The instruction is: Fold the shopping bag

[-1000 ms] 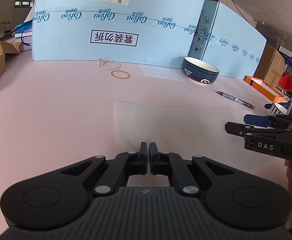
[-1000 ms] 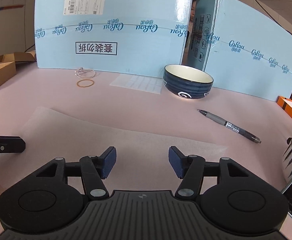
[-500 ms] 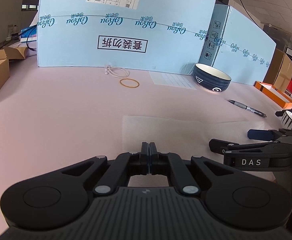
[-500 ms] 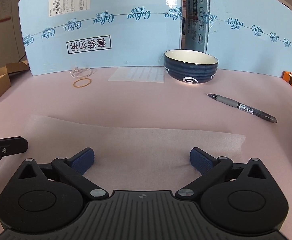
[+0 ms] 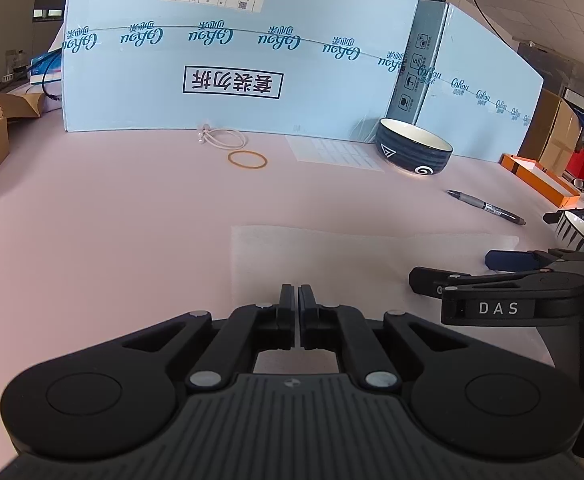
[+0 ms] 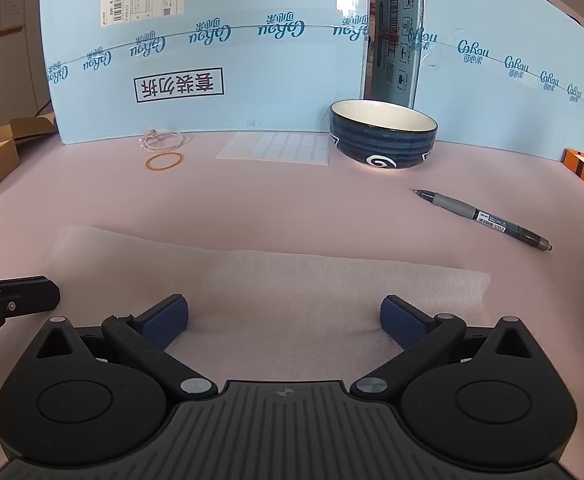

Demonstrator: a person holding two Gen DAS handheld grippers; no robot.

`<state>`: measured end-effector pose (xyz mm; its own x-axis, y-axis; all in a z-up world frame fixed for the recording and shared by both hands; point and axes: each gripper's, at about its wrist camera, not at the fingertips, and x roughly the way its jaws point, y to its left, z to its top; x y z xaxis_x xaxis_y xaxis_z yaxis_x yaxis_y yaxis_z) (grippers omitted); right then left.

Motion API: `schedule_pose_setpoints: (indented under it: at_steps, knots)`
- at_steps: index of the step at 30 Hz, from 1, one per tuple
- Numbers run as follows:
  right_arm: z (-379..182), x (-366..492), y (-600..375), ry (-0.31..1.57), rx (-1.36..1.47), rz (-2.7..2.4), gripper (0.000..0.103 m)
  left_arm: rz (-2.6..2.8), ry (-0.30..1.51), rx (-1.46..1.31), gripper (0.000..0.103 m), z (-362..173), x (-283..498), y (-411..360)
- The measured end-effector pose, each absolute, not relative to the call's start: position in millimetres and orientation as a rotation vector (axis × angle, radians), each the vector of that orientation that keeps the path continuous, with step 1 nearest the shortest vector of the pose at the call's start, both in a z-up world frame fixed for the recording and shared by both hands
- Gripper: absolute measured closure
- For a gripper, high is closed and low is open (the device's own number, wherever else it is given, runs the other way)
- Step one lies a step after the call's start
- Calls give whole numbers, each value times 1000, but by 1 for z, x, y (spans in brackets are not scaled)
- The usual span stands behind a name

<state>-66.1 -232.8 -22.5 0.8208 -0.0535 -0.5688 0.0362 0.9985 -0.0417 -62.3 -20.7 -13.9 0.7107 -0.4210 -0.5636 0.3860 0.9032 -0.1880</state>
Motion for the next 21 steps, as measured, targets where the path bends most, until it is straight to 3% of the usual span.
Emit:
schedule_pose_setpoints:
  at_steps: [21]
  knots:
    - [-23, -67, -232, 606, -29, -50, 0, -451, 639, -53, 100, -14, -63, -21]
